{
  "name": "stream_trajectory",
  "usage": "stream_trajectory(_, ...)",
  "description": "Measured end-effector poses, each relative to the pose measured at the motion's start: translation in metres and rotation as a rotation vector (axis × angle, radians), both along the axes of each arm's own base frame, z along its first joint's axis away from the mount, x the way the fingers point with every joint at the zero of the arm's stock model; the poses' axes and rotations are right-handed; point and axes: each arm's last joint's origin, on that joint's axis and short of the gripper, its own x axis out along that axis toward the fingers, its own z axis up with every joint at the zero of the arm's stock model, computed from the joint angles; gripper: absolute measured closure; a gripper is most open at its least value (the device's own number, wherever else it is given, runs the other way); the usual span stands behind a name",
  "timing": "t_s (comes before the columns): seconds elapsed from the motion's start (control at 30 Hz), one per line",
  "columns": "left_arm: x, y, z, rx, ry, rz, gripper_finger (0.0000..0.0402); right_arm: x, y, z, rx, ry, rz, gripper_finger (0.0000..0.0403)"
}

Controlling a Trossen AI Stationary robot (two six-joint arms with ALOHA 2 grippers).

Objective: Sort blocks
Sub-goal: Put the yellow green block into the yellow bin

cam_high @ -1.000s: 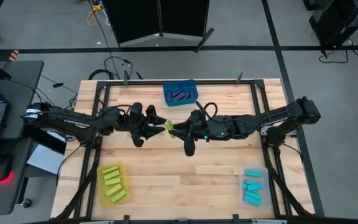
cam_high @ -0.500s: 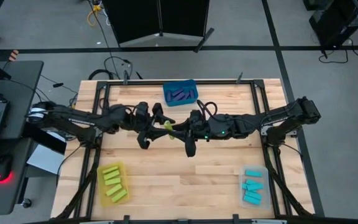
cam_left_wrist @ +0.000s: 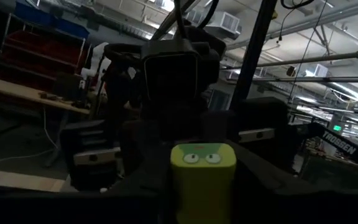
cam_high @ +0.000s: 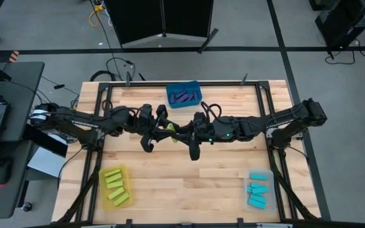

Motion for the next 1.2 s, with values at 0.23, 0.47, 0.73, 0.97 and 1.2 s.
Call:
stream_trajectory(0.23, 0.0, -0.001, 0.0, 0.048, -0.009, -0.006, 0.0291, 0.0, 0.0, 0.0, -0.009, -0.002, 0.015, 0.0298)
stream_trajectory(0.47, 0.001, -0.002, 0.016, 0.156, 0.034, -0.022, 0.0291, 0.0, 0.002, -0.001, 0.06, 0.014, 0.059, 0.0227)
stream_trajectory(0.73, -0.021, -0.007, 0.057, 0.314, 0.218, -0.089, 0.0291, -0.006, 0.0, -0.008, 0.052, 0.128, 0.049, 0.019)
stream_trajectory(0.97, -0.061, -0.032, 0.068, 0.315, 0.473, -0.161, 0.0291, -0.012, -0.001, -0.01, 0.022, 0.185, 0.051, 0.032)
stream_trajectory(1.2, -0.095, -0.08, 0.045, 0.212, 0.793, -0.183, 0.0291, -0.013, -0.001, -0.011, 0.014, 0.2, 0.052, 0.0383)
